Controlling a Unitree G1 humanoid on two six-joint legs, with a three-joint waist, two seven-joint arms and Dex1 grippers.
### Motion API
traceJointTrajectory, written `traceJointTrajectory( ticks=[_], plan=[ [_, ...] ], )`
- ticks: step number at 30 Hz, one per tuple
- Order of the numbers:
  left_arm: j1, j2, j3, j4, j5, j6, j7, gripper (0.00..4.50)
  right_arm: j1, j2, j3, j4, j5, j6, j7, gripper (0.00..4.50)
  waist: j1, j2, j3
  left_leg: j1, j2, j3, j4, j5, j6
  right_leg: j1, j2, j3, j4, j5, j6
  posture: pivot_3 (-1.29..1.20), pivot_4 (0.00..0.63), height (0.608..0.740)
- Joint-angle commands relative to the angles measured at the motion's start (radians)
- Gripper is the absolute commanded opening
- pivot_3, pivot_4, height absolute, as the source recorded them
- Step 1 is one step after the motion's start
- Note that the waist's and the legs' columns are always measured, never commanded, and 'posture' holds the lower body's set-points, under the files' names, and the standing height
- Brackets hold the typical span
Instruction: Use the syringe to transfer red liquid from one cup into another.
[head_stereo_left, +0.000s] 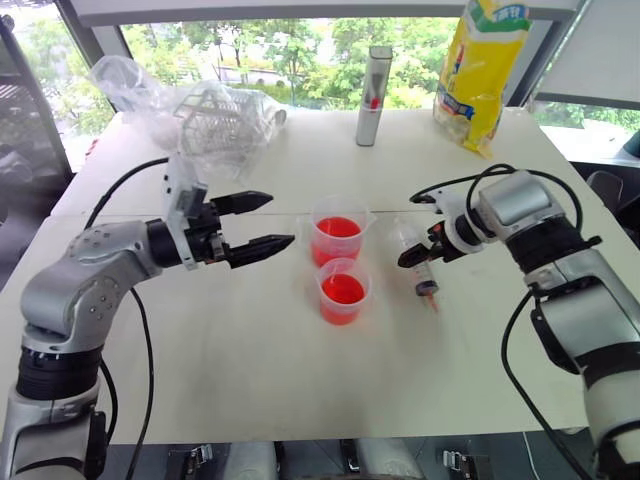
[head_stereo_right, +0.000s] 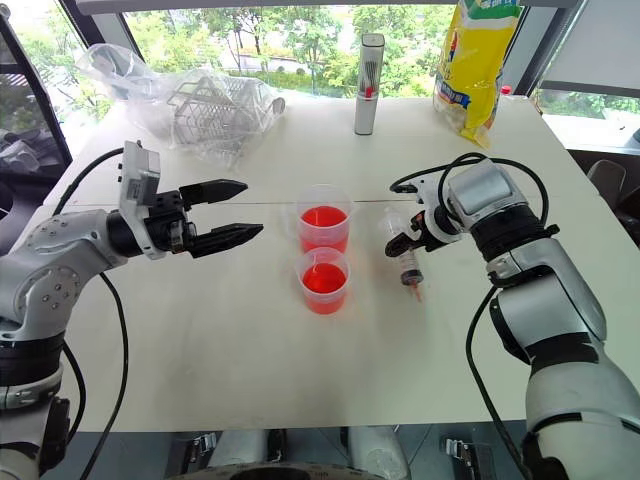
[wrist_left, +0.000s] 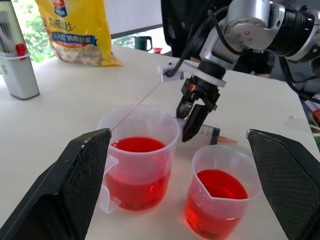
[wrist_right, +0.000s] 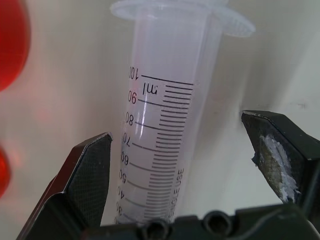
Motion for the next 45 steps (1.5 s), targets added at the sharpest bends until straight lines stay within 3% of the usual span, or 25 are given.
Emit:
traceJointTrajectory(
  ticks=[1, 2, 8, 9, 17, 20, 23, 27, 34, 45],
  plan=[
    [0.009, 0.016, 0.045, -0.047, -0.018, -0.003, 0.019, 4.5, -0.028, 0.037, 0.01, 0.055, -0.045, -0.045, 0.003, 4.48, -0.001, 0.0, 0.0, 0.0, 0.0, 0.0, 0.0, 0.0, 0.0, 0.0, 0.0, 0.0, 0.0, 0.0, 0.0, 0.0, 0.15, 0.74],
    [0.014, 0.017, 0.047, -0.051, -0.019, -0.003, 0.023, 4.5, -0.03, 0.048, 0.011, 0.07, -0.056, -0.054, 0.004, 4.48, -0.001, -0.001, -0.001, 0.0, 0.0, 0.0, 0.0, 0.0, 0.0, 0.0, 0.0, 0.0, 0.0, 0.0, 0.0, 0.0, 0.15, 0.74],
    [0.042, 0.029, 0.066, -0.073, -0.034, 0.005, 0.031, 4.5, -0.029, 0.074, 0.02, 0.08, -0.1, -0.051, 0.037, 1.64, -0.002, -0.001, -0.001, 0.002, 0.0, 0.0, 0.0, 0.0, 0.0, 0.002, 0.0, 0.0, 0.0, 0.0, 0.0, 0.0, 0.15, 0.74],
    [0.045, 0.032, 0.068, -0.074, -0.036, 0.005, 0.031, 4.5, -0.026, 0.074, 0.02, 0.071, -0.103, -0.045, 0.042, 1.44, -0.003, -0.001, -0.001, 0.002, 0.0, 0.0, 0.0, 0.0, 0.0, 0.001, 0.0, 0.0, 0.0, 0.0, 0.0, 0.0, 0.15, 0.74],
    [-0.013, 0.045, 0.04, -0.033, -0.022, 0.004, 0.025, 4.5, 0.005, -0.01, -0.075, -0.13, -0.084, 0.024, 0.024, 1.44, 0.002, -0.001, -0.001, 0.001, 0.0, 0.0, -0.001, 0.0, 0.0, 0.001, 0.0, 0.0, 0.0, 0.0, 0.0, 0.0, 0.15, 0.74],
    [-0.039, 0.06, 0.045, 0.003, -0.006, -0.012, 0.004, 4.5, 0.012, -0.066, -0.197, -0.307, -0.057, -0.025, -0.004, 1.44, 0.003, 0.0, 0.0, -0.001, 0.0, 0.0, 0.0, 0.0, 0.0, -0.001, 0.0, 0.0, 0.0, 0.0, 0.0, 0.0, 0.15, 0.74],
    [-0.133, 0.052, 0.017, 0.071, 0.014, -0.018, 0.0, 4.5, 0.006, -0.074, -0.4, -0.447, -0.012, -0.148, -0.062, 1.44, 0.003, 0.001, 0.0, -0.002, -0.001, 0.0, -0.001, 0.0, 0.0, -0.002, 0.0, -0.001, 0.0, 0.0, 0.0, 0.0, 0.15, 0.74],
    [-0.204, 0.059, 0.004, 0.156, 0.043, -0.042, -0.052, 4.5, 0.067, -0.024, -0.5, -0.663, 0.031, -0.263, -0.107, 1.44, -0.001, 0.0, 0.0, 0.0, 0.0, -0.001, -0.002, 0.0, 0.0, -0.001, 0.001, -0.001, 0.0, 0.0, 0.0, 0.0, 0.15, 0.74],
    [-0.305, 0.046, -0.023, 0.236, 0.069, -0.055, -0.101, 4.5, 0.192, 0.159, -0.631, -0.92, 0.229, -0.448, -0.1, 1.44, 0.002, 0.001, 0.0, -0.001, 0.0, -0.001, -0.001, 0.0, 0.0, 0.0, 0.001, -0.001, 0.001, 0.0, 0.0, 0.0, 0.15, 0.74],
    [-0.453, -0.005, -0.052, 0.369, 0.121, -0.087, -0.139, 4.5, 0.397, 0.337, -0.577, -0.815, 0.179, -0.829, -0.189, 1.44, 0.003, -0.001, -0.001, -0.001, 0.0, -0.001, 0.0, 0.0, 0.0, 0.0, 0.0, -0.002, 0.0, 0.0, 0.0, 0.0, 0.15, 0.74]
  ],
)
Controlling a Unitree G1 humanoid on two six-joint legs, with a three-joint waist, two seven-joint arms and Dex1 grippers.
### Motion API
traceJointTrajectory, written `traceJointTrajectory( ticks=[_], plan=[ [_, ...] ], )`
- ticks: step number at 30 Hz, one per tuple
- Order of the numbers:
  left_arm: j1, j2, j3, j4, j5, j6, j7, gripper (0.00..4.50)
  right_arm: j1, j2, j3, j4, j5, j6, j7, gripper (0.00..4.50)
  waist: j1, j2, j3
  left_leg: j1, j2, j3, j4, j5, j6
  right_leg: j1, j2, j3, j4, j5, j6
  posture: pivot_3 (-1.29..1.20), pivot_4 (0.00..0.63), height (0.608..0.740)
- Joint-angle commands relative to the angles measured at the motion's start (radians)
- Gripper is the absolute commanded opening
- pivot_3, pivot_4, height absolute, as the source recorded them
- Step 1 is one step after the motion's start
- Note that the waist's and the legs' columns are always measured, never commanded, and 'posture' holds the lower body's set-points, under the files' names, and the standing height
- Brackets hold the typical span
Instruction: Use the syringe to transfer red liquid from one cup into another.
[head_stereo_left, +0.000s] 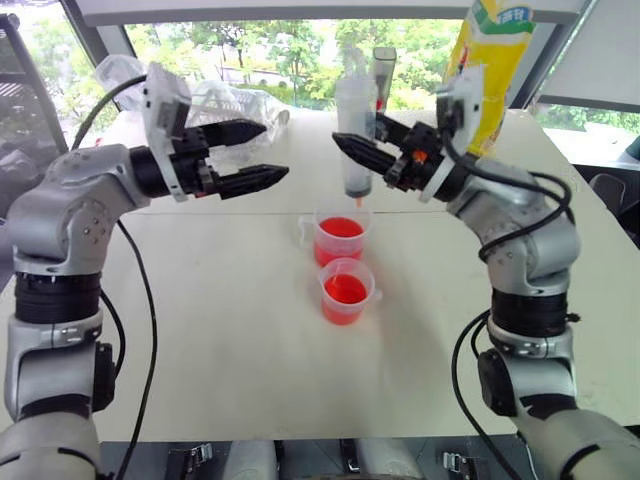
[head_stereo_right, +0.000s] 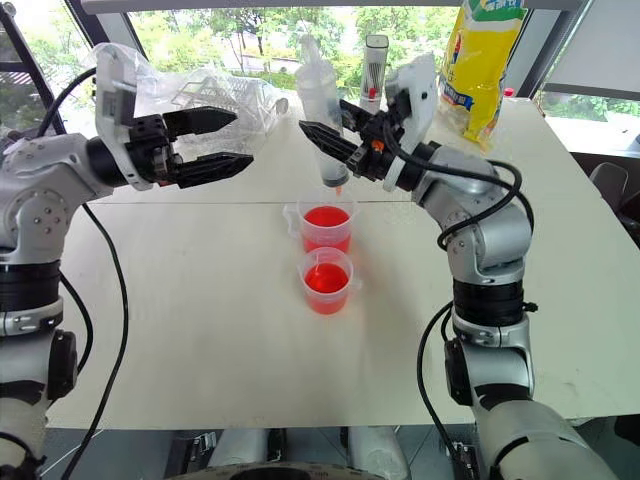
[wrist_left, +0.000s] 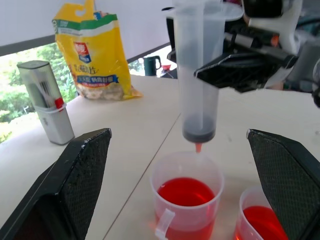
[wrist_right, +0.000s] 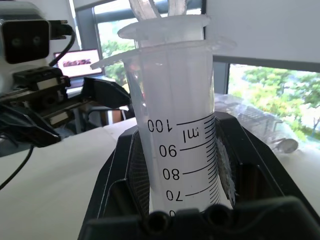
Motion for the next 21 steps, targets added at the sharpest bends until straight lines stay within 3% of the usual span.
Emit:
traceJointTrajectory(
  ticks=[1, 10, 21],
  plan=[
    [-0.077, -0.028, 0.007, 0.054, 0.019, -0.038, -0.001, 4.5, 0.022, 0.042, 0.008, 0.024, -0.011, -0.117, -0.027, 1.44, -0.001, 0.0, 0.0, 0.0, 0.0, 0.0, 0.0, 0.0, 0.0, 0.0, 0.0, 0.0, 0.0, 0.0, 0.0, 0.0, 0.15, 0.74],
    [-0.217, -0.154, -0.083, 0.278, 0.154, -0.175, -0.039, 4.5, 0.095, 0.128, 0.063, 0.203, -0.083, -0.338, -0.062, 1.44, -0.001, 0.0, 0.0, 0.0, 0.0, 0.0, 0.0, 0.0, 0.0, 0.0, 0.001, 0.0, 0.001, 0.0, 0.0, 0.0, 0.15, 0.74],
    [-0.311, -0.235, -0.113, 0.492, 0.287, -0.346, -0.066, 4.5, 0.149, 0.147, 0.11, 0.229, -0.111, -0.402, -0.074, 1.44, -0.002, 0.0, 0.0, 0.0, 0.0, 0.0, 0.0, 0.0, 0.0, 0.0, 0.001, 0.001, 0.001, 0.0, 0.0, 0.0, 0.15, 0.74]
  ],
)
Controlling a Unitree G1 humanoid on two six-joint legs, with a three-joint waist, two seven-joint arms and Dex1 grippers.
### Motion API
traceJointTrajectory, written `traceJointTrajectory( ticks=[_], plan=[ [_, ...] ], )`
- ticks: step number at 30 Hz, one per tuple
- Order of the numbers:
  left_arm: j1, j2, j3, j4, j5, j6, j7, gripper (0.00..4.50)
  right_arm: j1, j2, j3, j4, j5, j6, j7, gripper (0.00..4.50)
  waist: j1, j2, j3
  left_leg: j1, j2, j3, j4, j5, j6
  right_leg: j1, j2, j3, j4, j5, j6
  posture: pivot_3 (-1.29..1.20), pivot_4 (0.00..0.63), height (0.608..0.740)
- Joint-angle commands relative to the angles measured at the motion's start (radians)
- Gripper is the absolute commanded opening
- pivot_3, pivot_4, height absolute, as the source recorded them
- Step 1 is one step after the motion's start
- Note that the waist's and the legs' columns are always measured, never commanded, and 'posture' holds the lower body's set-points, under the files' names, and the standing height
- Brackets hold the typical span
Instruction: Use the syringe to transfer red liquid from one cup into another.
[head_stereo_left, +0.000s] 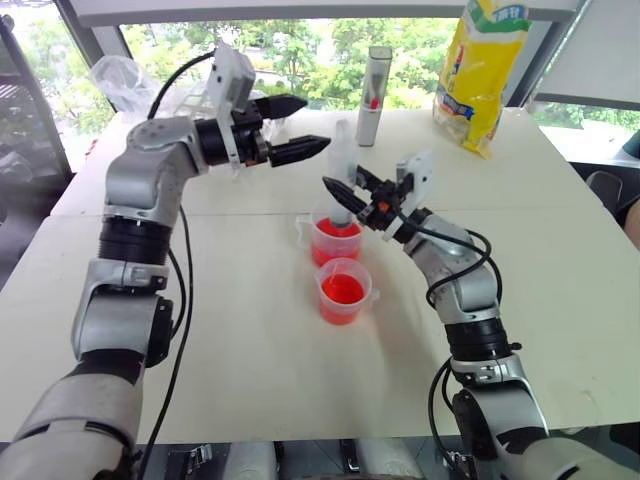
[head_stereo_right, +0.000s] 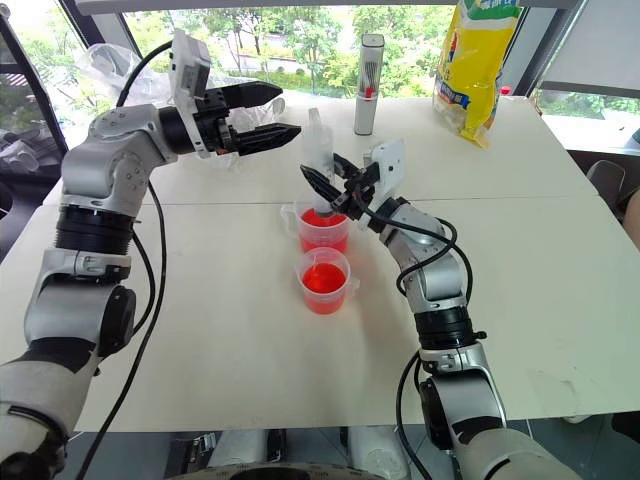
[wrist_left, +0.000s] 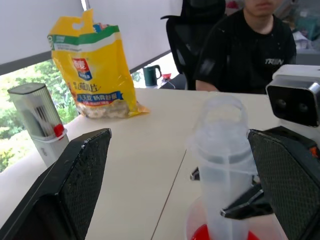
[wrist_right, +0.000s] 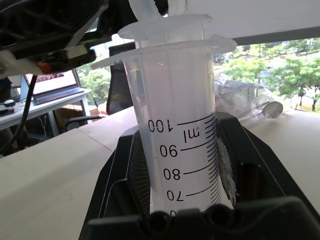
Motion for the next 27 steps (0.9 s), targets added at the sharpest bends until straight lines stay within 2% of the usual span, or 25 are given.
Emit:
traceJointTrajectory(
  ticks=[1, 19, 22, 27],
  plan=[
    [-0.048, -0.007, 0.006, 0.035, 0.036, -0.062, -0.009, 4.5, -0.005, 0.005, 0.005, -0.027, -0.001, -0.03, -0.003, 1.44, 0.0, 0.0, 0.0, 0.0, 0.0, 0.0, 0.0, 0.0, 0.0, 0.0, 0.0, 0.0, 0.0, 0.0, 0.0, 0.0, 0.15, 0.74],
    [-0.078, -0.074, 0.004, 0.124, 0.105, -0.114, -0.049, 4.5, 0.009, -0.001, 0.026, -0.042, -0.006, -0.032, -0.001, 1.44, 0.001, 0.0, 0.0, 0.0, 0.0, 0.0, 0.0, 0.0, 0.0, 0.0, 0.0, 0.0, 0.0, 0.0, 0.0, 0.0, 0.15, 0.74],
    [-0.078, -0.086, 0.002, 0.121, 0.103, -0.108, -0.056, 3.61, 0.009, -0.003, 0.028, -0.046, -0.006, -0.03, 0.001, 1.44, 0.001, 0.0, 0.0, 0.0, 0.0, 0.0, 0.0, 0.0, 0.0, 0.0, 0.0, 0.0, 0.0, 0.0, 0.0, 0.0, 0.15, 0.74],
    [-0.071, -0.105, 0.005, 0.104, 0.089, -0.085, -0.086, 1.17, 0.009, -0.005, 0.033, -0.054, -0.004, -0.024, 0.007, 1.44, 0.001, 0.0, 0.0, 0.0, 0.0, 0.0, 0.0, 0.0, 0.0, 0.0, 0.0, 0.0, 0.0, 0.0, 0.0, 0.0, 0.15, 0.74]
  ],
)
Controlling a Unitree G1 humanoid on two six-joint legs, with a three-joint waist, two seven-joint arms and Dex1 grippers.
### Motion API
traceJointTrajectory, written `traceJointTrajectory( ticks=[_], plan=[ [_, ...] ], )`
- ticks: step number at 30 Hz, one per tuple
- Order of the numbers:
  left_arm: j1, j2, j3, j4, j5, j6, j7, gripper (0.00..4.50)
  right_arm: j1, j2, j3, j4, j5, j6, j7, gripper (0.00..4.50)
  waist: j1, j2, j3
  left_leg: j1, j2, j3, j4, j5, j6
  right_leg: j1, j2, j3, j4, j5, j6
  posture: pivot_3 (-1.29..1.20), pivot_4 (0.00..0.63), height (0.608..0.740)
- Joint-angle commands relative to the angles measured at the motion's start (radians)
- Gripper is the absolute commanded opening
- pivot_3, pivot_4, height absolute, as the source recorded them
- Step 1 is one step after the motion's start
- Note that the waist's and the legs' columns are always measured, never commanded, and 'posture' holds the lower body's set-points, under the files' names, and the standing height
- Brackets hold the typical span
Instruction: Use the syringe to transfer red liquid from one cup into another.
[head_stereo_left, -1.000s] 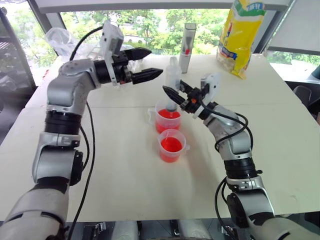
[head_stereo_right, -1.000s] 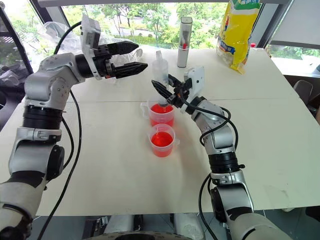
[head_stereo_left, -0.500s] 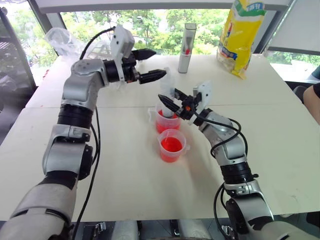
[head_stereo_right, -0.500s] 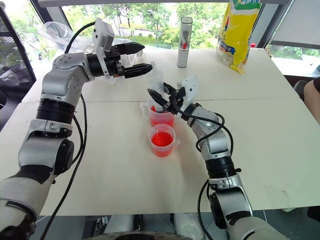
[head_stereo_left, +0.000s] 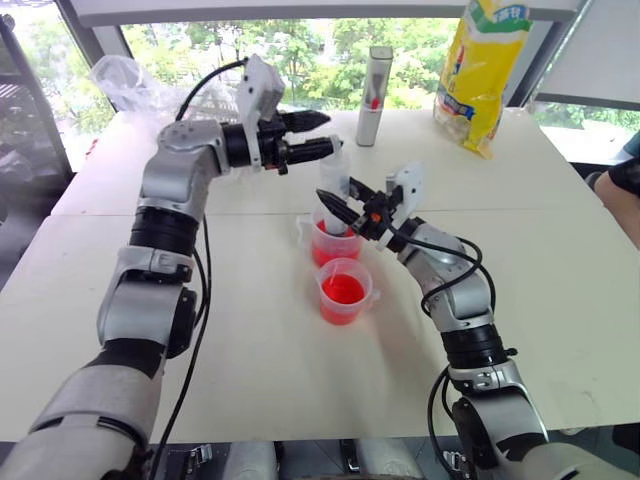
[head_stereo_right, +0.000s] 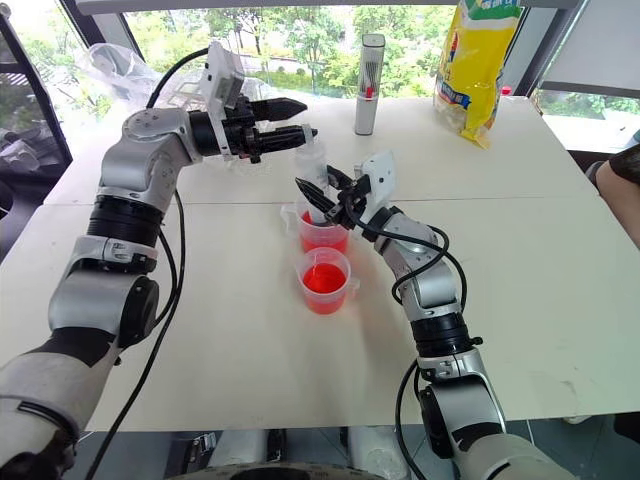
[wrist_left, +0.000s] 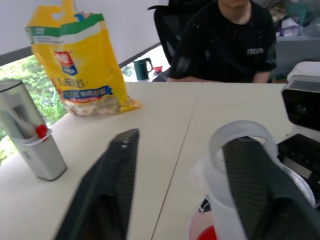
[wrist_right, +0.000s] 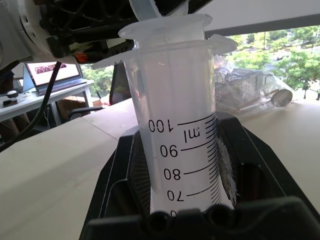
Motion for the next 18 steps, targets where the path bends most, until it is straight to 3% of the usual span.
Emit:
traceJointTrajectory(
  ticks=[1, 2, 3, 18],
  plan=[
    [-0.018, -0.006, 0.007, -0.043, -0.017, 0.011, -0.015, 0.64, -0.009, -0.002, 0.009, -0.053, 0.006, -0.009, 0.01, 1.44, 0.0, 0.0, 0.0, 0.0, 0.0, 0.0, 0.0, 0.0, 0.0, 0.0, 0.0, 0.0, 0.0, 0.0, 0.0, 0.0, 0.15, 0.74],
    [-0.017, -0.008, 0.008, -0.045, -0.016, 0.013, -0.019, 0.11, -0.008, -0.002, 0.01, -0.055, 0.006, -0.009, 0.01, 1.44, 0.0, 0.0, 0.0, 0.0, 0.0, 0.0, 0.0, 0.0, 0.0, 0.0, 0.0, 0.0, 0.0, 0.0, 0.0, 0.0, 0.15, 0.74],
    [-0.015, -0.01, 0.009, -0.05, -0.019, 0.02, -0.026, 0.05, -0.008, -0.001, 0.01, -0.057, 0.007, -0.008, 0.01, 1.44, -0.001, 0.0, 0.0, 0.0, 0.0, 0.0, 0.0, 0.0, 0.0, 0.0, 0.0, 0.0, 0.0, 0.0, 0.0, 0.0, 0.15, 0.74],
    [-0.042, 0.001, 0.048, -0.095, -0.052, 0.082, -0.034, 0.05, 0.018, 0.006, 0.027, -0.049, 0.021, 0.018, 0.022, 1.44, -0.001, 0.0, 0.0, 0.0, 0.0, 0.0, 0.0, 0.0, 0.0, 0.0, 0.0, 0.0, 0.0, 0.0, 0.0, 0.0, 0.15, 0.74]
  ],
)
